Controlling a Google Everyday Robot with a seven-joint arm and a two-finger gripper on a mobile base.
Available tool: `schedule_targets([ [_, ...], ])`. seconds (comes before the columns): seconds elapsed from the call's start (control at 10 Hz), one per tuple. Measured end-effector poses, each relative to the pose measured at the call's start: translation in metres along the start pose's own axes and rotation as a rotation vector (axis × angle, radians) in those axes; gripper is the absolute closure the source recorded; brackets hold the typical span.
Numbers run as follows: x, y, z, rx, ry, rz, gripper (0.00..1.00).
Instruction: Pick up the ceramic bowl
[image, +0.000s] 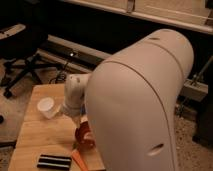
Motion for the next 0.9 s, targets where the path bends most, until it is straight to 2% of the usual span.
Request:
schedule_targets([
  [0.3,-0.024,0.012,0.025,-0.013,-0.026,0.023,0.2],
  [0.6,-0.028,0.029,0.047,-0.006,-0.007,0.011,0.2],
  [0.9,-0.024,0.047,0.054,-0.019,0.022,0.009,0.2],
])
